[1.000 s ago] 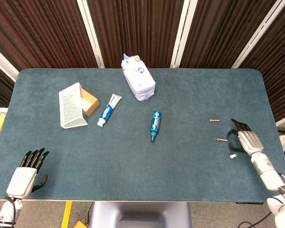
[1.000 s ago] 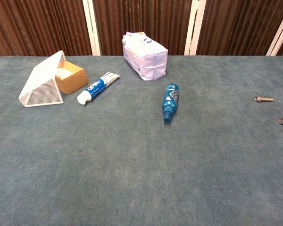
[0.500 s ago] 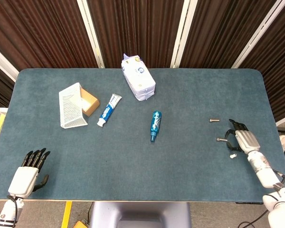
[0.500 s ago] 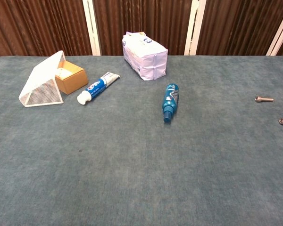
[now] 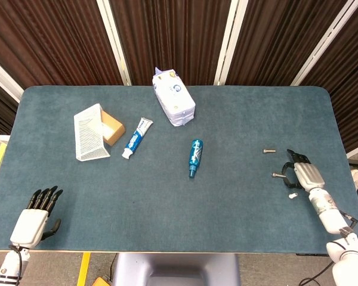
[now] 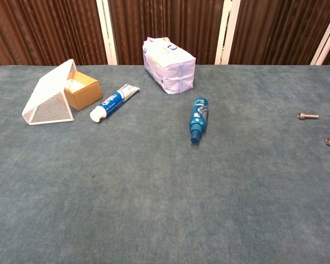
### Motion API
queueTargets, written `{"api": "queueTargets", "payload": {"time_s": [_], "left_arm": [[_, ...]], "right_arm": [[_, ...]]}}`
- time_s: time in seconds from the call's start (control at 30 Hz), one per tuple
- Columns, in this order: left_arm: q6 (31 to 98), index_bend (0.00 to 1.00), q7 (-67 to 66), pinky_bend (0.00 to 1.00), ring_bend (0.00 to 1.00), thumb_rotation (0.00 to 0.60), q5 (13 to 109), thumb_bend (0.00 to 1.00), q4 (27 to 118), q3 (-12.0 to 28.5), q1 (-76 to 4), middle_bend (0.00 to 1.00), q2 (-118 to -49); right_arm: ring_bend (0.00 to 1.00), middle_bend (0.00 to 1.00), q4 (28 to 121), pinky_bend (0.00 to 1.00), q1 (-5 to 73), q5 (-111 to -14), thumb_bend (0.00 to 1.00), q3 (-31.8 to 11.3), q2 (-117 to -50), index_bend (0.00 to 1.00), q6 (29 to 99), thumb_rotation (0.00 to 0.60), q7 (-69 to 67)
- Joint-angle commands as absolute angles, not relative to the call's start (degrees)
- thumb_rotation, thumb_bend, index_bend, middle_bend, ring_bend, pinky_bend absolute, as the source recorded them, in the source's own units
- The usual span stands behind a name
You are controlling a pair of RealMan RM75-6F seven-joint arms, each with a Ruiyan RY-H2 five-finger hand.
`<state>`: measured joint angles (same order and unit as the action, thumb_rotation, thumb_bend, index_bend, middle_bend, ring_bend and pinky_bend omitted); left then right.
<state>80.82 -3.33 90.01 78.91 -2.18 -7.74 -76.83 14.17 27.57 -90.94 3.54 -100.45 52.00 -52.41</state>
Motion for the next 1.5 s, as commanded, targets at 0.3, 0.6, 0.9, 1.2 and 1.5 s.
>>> {"api": "queueTargets", "payload": {"time_s": [0.3, 0.6, 0.9, 1.2, 1.5], "left_arm": [[80.53, 0.0, -3.13, 0.02, 0.0, 0.6, 89.81, 0.42, 78.68, -2.17, -7.88, 0.0, -76.87], [80.48, 0.0, -3.04, 0.02, 0.0, 0.6, 89.78, 0.42, 78.63, -2.17, -7.94, 0.0, -76.87], [80.64, 0.0, -3.0, 0.02, 0.0, 0.6, 89.87, 0.42, 78.74, -2.22, -7.91, 0.0, -76.83], [80.86, 0.0, -2.66, 0.02, 0.0, 0.6, 90.21, 0.42, 78.92, -2.37, -7.9, 0.0, -76.66], [81.15, 0.0, -2.2, 0.02, 0.0, 0.6, 90.48, 0.42, 79.13, -2.5, -7.81, 0.0, -76.32]], "right_arm": [[0.0, 0.04, 14.13, 0.0, 27.83, -91.04, 0.5, 3.66, -101.02, 0.59, 51.58, 0.6, -51.9], [0.0, 0.05, 13.97, 0.0, 27.82, -90.77, 0.5, 3.42, -101.03, 0.62, 51.46, 0.6, -51.76], [0.0, 0.05, 14.49, 0.0, 27.79, -90.75, 0.5, 3.1, -100.28, 0.62, 53.96, 0.6, -51.66], [0.0, 0.05, 16.21, 0.0, 27.64, -91.47, 0.5, 3.31, -98.66, 0.62, 58.06, 0.6, -48.72], [0.0, 0.05, 18.56, 0.0, 27.83, -91.77, 0.5, 3.27, -97.92, 0.62, 60.17, 0.6, -44.04]]}}
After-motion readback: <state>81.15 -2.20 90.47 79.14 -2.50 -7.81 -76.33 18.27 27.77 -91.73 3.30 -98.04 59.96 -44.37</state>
